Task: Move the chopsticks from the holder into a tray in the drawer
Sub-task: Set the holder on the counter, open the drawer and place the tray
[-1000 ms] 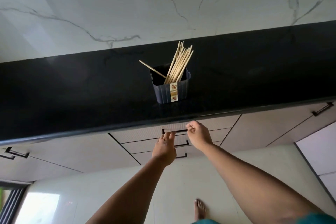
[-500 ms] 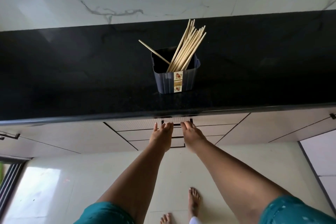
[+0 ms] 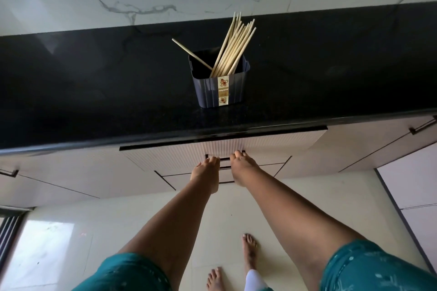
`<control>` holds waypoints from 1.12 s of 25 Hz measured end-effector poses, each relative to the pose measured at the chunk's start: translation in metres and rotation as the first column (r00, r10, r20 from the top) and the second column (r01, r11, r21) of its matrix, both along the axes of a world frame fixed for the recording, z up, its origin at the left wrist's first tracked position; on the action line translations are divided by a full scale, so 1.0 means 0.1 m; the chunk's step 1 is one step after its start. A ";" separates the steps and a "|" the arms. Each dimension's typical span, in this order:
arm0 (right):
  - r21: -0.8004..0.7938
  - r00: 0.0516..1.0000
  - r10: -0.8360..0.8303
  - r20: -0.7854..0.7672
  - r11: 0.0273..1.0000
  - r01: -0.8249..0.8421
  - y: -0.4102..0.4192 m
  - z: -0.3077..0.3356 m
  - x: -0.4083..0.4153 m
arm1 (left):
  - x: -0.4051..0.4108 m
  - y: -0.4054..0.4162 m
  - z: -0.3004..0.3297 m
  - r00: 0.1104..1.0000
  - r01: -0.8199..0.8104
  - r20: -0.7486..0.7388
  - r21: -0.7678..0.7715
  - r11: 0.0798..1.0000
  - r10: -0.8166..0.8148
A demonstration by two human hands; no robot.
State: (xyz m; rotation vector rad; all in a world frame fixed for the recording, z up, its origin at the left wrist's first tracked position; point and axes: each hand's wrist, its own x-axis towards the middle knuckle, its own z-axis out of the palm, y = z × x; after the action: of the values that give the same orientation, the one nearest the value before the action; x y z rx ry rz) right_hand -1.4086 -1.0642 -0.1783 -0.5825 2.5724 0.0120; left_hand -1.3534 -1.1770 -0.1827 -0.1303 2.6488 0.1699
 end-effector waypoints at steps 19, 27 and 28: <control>0.085 0.980 0.125 0.157 0.987 -0.140 1.16 -0.18 2.44 | 2.56 0.94 -0.13 0.972 0.166 0.163 0.028 0.986 -0.168; 0.057 0.979 0.117 0.167 0.990 -0.128 1.63 -0.27 3.59 | 3.73 1.46 -0.21 0.955 0.181 0.241 -0.021 0.983 -0.171; 0.048 0.982 0.116 0.149 0.991 -0.124 1.64 -0.25 3.62 | 3.76 1.47 -0.19 0.963 0.158 0.222 -0.008 0.987 -0.152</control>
State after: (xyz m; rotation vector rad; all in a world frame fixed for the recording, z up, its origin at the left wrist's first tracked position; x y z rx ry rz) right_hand -1.0464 -0.8998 -0.2037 -0.6900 2.3842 0.0799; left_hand -0.9773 -1.0295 -0.2018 0.0479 2.4271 0.0655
